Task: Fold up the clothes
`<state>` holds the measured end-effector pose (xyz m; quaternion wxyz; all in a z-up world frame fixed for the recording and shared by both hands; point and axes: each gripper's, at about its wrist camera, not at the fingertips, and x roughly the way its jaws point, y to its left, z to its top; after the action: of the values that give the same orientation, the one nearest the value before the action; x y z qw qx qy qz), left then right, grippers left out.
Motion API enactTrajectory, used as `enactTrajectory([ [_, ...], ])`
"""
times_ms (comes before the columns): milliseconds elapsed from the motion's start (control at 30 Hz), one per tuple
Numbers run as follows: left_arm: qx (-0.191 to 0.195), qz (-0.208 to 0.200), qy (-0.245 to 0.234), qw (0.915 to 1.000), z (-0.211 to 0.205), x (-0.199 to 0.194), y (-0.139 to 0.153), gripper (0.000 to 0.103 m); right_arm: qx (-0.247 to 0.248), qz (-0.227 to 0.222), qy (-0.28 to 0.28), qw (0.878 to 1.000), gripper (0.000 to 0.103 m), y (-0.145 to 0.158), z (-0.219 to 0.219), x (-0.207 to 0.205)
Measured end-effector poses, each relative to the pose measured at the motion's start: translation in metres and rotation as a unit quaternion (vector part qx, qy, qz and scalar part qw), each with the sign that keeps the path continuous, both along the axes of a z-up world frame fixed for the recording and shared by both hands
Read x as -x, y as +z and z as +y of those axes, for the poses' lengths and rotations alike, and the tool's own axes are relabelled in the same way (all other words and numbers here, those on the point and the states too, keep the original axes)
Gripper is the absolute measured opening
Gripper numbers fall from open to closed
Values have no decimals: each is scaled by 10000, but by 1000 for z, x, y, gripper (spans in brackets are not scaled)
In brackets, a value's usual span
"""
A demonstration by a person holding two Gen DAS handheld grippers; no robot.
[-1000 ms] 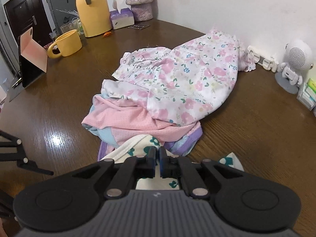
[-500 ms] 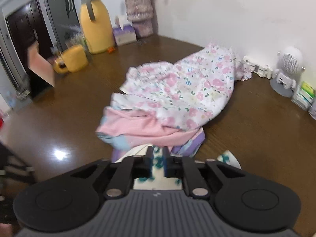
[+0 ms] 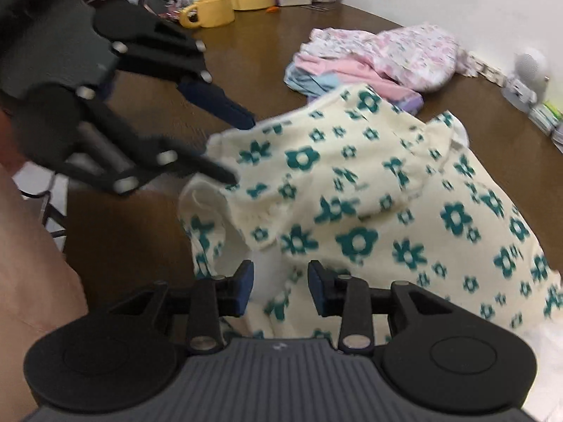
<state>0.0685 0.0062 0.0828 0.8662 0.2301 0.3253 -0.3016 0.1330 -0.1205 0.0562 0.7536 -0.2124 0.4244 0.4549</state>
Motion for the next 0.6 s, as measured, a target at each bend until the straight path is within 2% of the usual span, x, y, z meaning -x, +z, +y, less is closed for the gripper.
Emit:
enactTrajectory([
  [67, -95, 74, -214, 9997, -15, 2, 0, 44, -56, 21, -91, 9999, 35, -2, -4, 3],
  [167, -610, 289, -359, 9971, -35, -2, -14, 42, -142, 38, -190, 9997, 35, -7, -9, 6],
  [200, -774, 419, -354, 9955, -38, -5, -21, 27, -171, 43, -223, 9996, 35, -8, -10, 7],
  [233, -929, 526, -324, 9938, -41, -8, -27, 2, -199, 49, -256, 9995, 35, -9, -12, 8],
  [333, -1105, 525, -231, 9922, -37, -3, -34, 1, -285, 66, -355, 9989, 35, -14, -17, 10],
  [467, -972, 292, -263, 9945, -21, 25, -25, 1, -399, 89, -487, 9980, 35, -19, -23, 14],
  [600, -1077, 458, -146, 9930, -13, 46, -31, 1, -509, 108, -594, 9969, 35, -22, -29, 16],
])
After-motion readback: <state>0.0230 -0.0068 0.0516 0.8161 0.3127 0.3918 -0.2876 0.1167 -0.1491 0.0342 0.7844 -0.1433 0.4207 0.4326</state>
